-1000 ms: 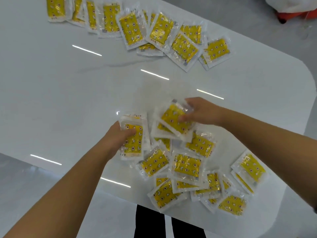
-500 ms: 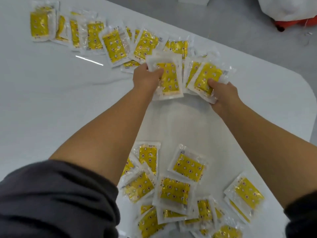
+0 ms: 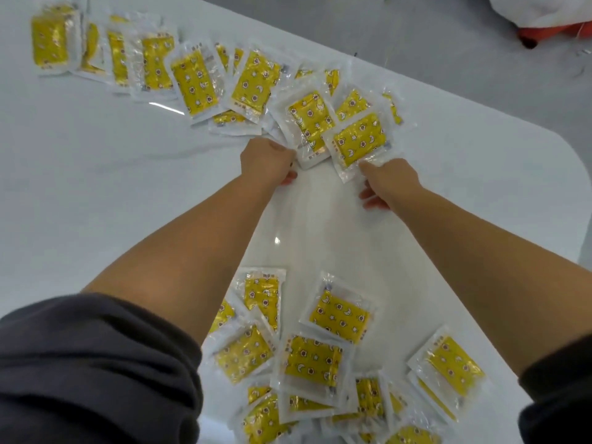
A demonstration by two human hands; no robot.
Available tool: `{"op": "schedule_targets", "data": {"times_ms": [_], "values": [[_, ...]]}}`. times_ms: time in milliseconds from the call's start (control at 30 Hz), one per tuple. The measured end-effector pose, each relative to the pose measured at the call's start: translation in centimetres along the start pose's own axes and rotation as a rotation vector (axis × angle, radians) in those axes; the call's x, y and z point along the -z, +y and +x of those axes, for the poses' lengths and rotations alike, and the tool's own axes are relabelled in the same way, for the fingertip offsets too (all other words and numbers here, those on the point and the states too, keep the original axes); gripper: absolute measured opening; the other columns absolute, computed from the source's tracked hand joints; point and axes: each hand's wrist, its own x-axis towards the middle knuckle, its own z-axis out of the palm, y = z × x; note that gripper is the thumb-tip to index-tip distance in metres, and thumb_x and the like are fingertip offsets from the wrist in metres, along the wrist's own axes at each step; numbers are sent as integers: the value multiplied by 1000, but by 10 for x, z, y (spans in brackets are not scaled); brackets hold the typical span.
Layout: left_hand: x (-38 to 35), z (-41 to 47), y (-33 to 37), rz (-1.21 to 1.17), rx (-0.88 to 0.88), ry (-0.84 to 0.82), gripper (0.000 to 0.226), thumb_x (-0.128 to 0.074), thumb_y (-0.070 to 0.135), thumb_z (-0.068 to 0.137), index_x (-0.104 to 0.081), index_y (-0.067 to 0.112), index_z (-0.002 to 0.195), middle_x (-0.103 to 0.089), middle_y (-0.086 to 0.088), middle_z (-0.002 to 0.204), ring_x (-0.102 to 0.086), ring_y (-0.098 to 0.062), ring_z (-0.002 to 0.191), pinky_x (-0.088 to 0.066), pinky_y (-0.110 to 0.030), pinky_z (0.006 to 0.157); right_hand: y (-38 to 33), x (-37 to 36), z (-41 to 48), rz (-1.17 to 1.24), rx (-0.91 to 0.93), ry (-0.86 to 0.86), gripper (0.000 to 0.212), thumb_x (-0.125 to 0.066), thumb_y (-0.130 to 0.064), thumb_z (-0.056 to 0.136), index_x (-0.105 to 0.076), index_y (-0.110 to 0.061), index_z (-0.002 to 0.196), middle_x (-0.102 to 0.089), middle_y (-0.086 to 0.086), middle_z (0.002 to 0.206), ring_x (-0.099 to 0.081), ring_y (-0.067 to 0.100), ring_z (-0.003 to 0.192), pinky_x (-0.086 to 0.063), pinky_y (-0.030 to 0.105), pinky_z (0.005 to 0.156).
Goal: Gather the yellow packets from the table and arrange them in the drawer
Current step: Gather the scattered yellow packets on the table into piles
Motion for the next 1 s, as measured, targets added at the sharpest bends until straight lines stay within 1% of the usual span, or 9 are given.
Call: {"op": "schedule_targets", "data": {"times_ms": [67,167,333,467,600,767,867,933,1000], "values": [[7,-17,-17,54,-16,1,8,-66,16,86,-60,10,85,-69,-9,80,-70,-21,65,-61,-39,69,11,-7,-15,-168,22,-90,39,-49,-43,92,-61,-6,90,-69,1,63,-64,13,43,-45,19,47],[24,-54,-62,260,-82,-11,9,-65,23,85,-61,18,92,-68,-1,87,-68,-17,73,-58,-35,70,30,-24,-49,-461,147,-170,32,-48,-46,91,-58,-18,81,-71,-3,77,-68,18,69,-52,31,73],[66,-111,-143,538,-182,35,30,-66,26,85,-57,22,113,-59,6,101,-58,-12,94,-48,-28,81,64,-55,-100,-710,461,-253,13,-53,-36,91,-55,-24,93,-59,-4,94,-57,18,87,-44,30,71],[94,-133,-191,765,-219,174,47,-75,29,76,-57,17,118,-51,-3,118,-51,-24,108,-44,-37,87,80,-82,-119,-801,633,-304,20,-54,-32,92,-53,-22,109,-55,-3,103,-55,19,94,-46,31,74],[105,-143,-210,901,-255,198,74,-80,45,68,-47,18,129,-49,-5,125,-49,-26,112,-43,-41,88,84,-107,-134,-589,468,-262,27,-57,-30,91,-51,-22,116,-61,-3,96,-59,18,85,-51,34,74],[104,-140,-213,936,-153,187,74,-78,51,68,-46,16,125,-55,-5,117,-53,-25,109,-41,-38,87,78,-137,-154,-277,165,-159,33,-60,-30,88,-46,-18,116,-61,-2,93,-60,18,83,-46,29,68],[104,-133,-212,946,-83,149,66,-76,53,70,-51,14,118,-56,-4,114,-54,-23,108,-40,-36,88,70,-153,-158,-284,92,-117,28,-61,-29,85,-46,-16,105,-57,-2,84,-59,20,79,-47,32,69],[105,-132,-209,977,-83,124,59,-75,52,72,-55,14,112,-56,-4,111,-55,-23,105,-39,-36,87,67,-160,-156,-312,96,-116,17,-61,-30,84,-52,-16,88,-56,-2,74,-59,22,73,-46,31,65],[106,-135,-206,947,-100,106,48,-74,47,75,-55,15,105,-55,-3,103,-57,-23,98,-39,-35,82,64,-163,-155,-298,144,-155,24,-62,-28,84,-46,-18,70,-48,-3,65,-52,19,65,-40,29,58]]}}
